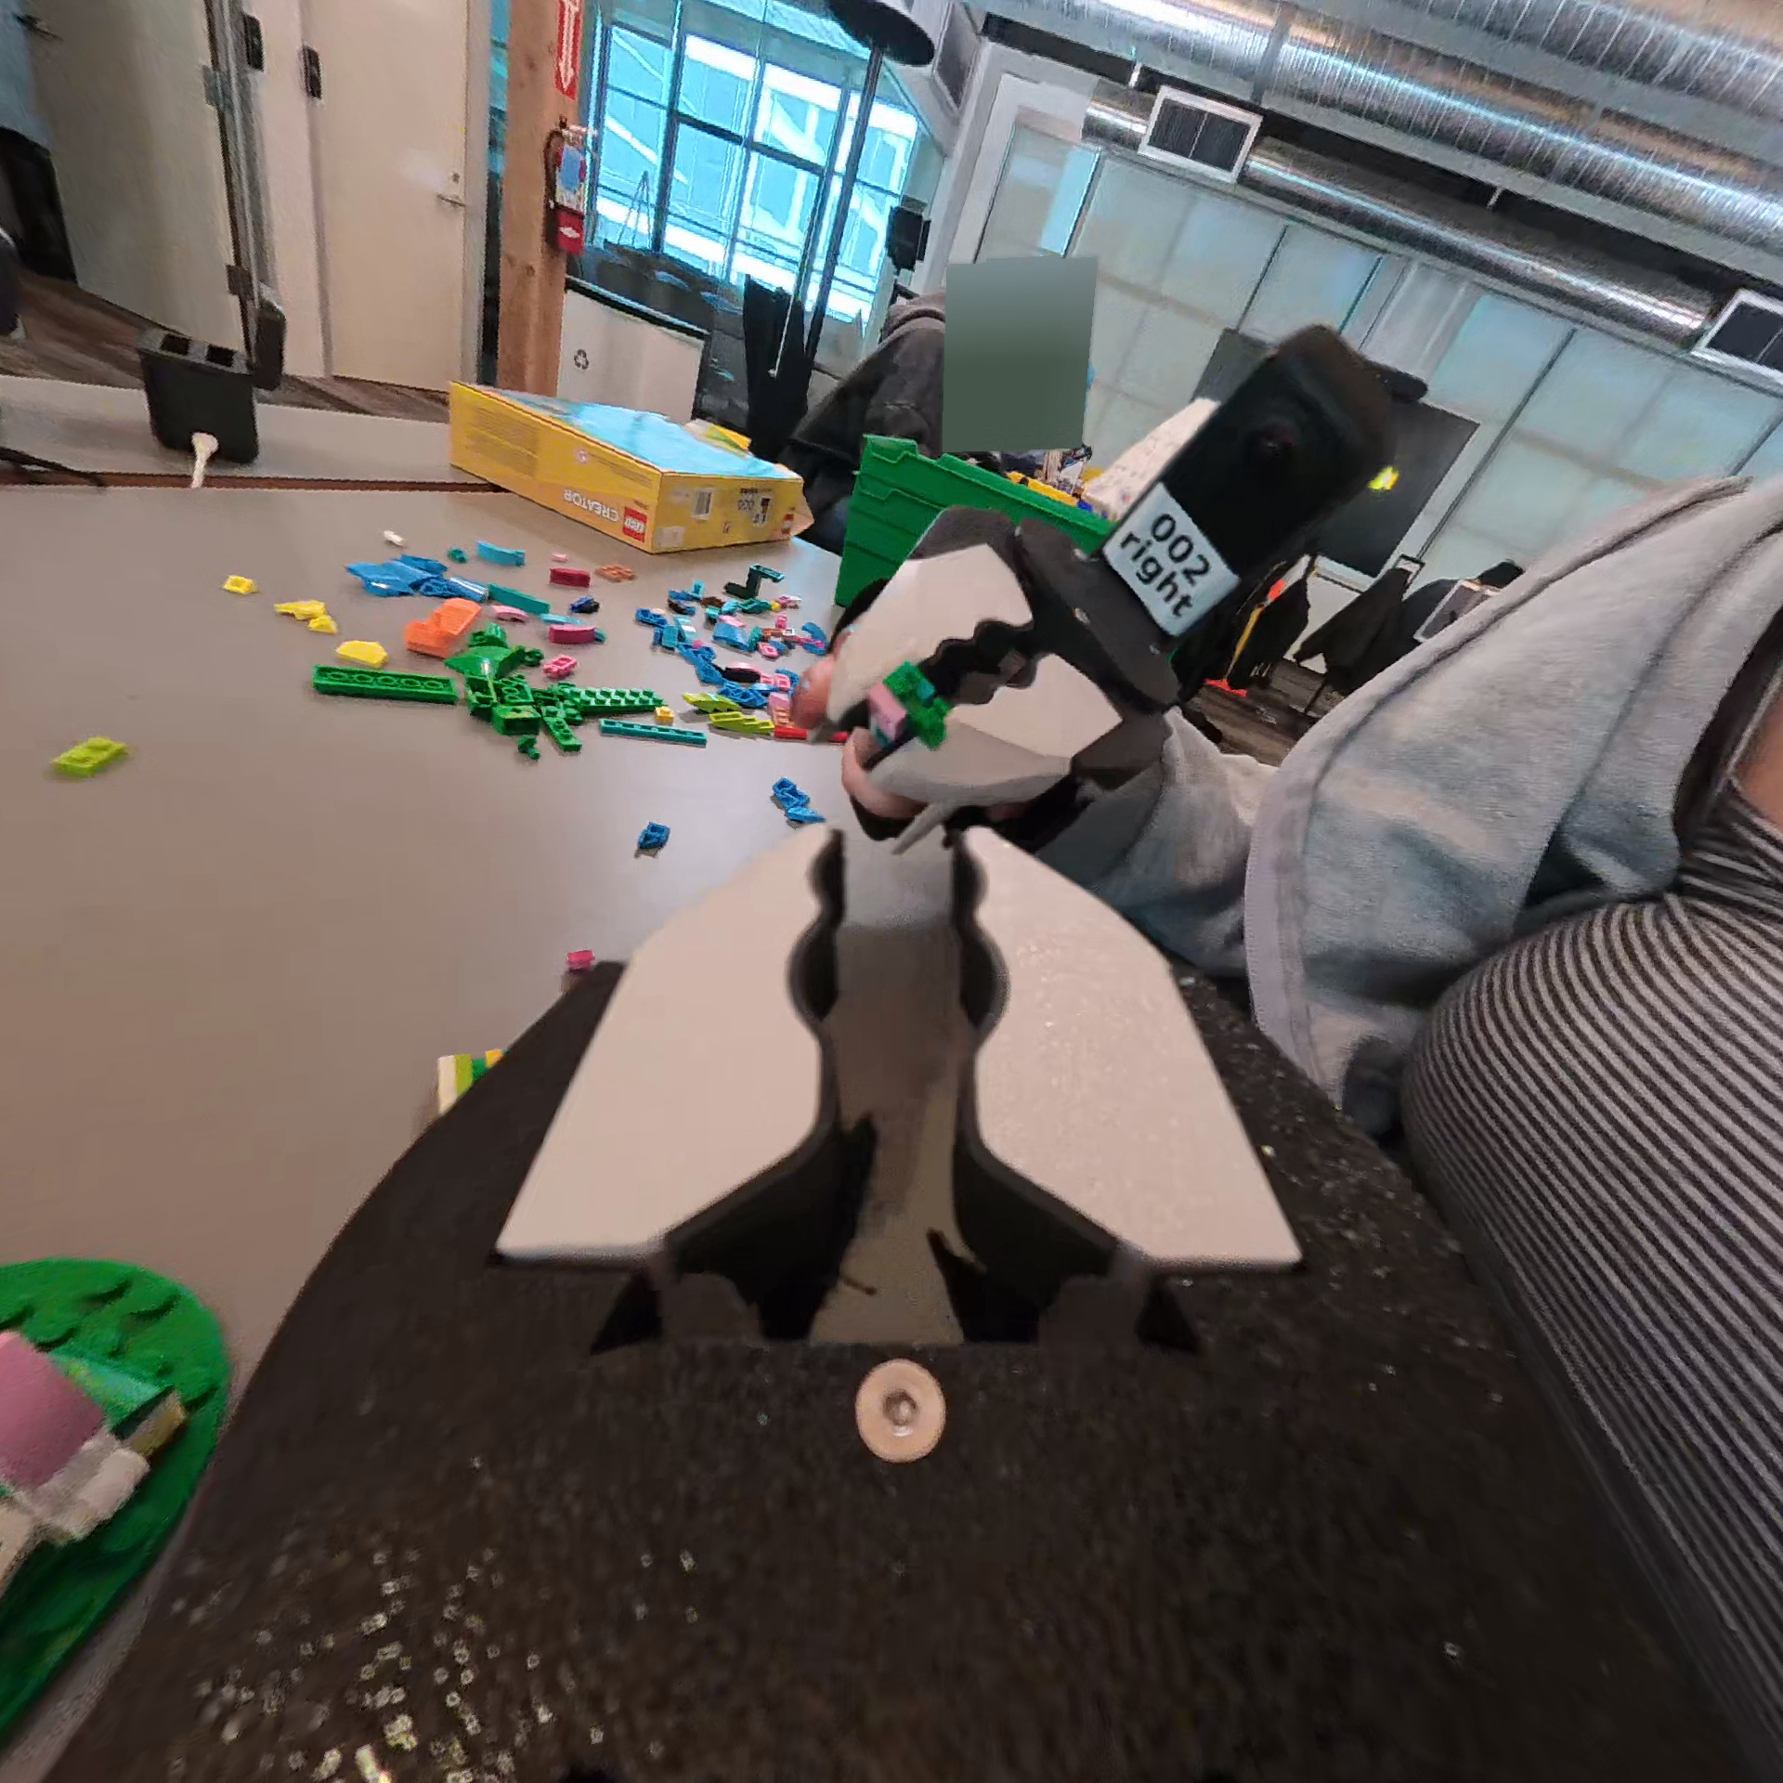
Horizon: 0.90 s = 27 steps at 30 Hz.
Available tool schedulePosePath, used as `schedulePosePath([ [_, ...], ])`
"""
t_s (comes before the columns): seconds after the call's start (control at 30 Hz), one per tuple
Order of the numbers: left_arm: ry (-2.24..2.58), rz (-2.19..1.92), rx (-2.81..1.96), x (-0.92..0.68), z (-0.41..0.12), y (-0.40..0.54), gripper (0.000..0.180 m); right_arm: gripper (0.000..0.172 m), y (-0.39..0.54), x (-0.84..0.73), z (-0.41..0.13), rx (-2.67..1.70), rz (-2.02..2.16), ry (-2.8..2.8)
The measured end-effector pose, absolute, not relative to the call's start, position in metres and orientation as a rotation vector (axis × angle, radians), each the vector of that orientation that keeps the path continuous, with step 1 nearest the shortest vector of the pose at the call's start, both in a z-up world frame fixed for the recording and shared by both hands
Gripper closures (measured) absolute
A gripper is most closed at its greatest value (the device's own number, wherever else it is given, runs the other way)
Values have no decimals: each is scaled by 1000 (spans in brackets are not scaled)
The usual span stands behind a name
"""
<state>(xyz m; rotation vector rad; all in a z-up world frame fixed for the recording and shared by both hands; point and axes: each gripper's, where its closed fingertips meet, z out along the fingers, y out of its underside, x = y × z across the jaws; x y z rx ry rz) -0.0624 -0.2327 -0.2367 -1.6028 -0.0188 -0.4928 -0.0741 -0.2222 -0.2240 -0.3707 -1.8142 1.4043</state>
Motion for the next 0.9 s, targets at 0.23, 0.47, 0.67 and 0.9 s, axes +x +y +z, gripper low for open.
schedulePosePath([
  [0.23,-28,-415,-1654,-63,-245,-224,167,165,-230,-79,-245,-217,1120,-1838],
  [0.47,60,-271,-1656,-65,-244,-226,176,164,-230,-78,-241,-140,1025,-1779],
  [0.67,347,114,-1586,-57,-240,-230,176,151,-224,-77,-252,-186,1042,-1896],
  [0.9,515,168,-1612,-44,-254,-231,176,155,-228,-60,-258,-179,1173,-2033],
])
